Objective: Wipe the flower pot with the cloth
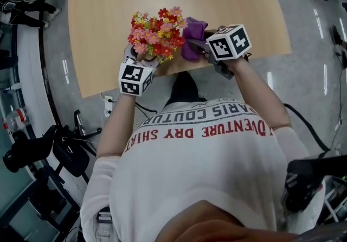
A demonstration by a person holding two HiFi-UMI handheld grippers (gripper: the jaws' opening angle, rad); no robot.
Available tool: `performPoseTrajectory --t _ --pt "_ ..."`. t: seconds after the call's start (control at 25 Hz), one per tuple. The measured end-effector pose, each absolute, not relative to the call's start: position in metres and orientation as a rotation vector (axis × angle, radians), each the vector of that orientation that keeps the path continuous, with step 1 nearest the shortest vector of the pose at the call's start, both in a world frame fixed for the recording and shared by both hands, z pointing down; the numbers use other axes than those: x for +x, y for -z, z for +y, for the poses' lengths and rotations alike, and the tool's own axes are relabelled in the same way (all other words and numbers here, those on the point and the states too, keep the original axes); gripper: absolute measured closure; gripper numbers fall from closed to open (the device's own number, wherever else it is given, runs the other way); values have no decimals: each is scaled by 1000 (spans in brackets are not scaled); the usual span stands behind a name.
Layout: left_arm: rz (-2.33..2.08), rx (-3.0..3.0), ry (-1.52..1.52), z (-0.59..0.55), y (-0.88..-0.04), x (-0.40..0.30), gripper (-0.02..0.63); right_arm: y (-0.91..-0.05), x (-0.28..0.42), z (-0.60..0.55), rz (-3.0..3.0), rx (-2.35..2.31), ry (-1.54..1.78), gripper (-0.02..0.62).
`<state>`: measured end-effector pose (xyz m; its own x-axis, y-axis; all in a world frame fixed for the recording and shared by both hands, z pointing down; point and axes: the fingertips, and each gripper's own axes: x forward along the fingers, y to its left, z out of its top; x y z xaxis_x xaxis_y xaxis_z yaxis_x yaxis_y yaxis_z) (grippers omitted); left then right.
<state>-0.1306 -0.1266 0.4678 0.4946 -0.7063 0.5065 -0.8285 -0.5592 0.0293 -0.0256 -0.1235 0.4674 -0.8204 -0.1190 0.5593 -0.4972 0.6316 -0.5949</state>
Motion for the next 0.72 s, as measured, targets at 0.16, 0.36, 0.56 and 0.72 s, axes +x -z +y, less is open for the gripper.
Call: performPoseTrajectory --t 0.16,0.36,0.56,0.72 --pt "-1162 2555 -701 -136 -468 -129 195 -458 -32 -133 -2415 445 -1092 531" --pt "-1032 2604 -759 -135 -467 -128 195 -447 -40 -139 -2450 424 -1130 531" --pt "-976 2630 -774 -129 -465 -127 195 -447 -52 -138 -2455 398 -1144 531" --pt "-968 2632 -776 -140 -477 -120 195 -467 -49 -151 -2432 382 -1136 531"
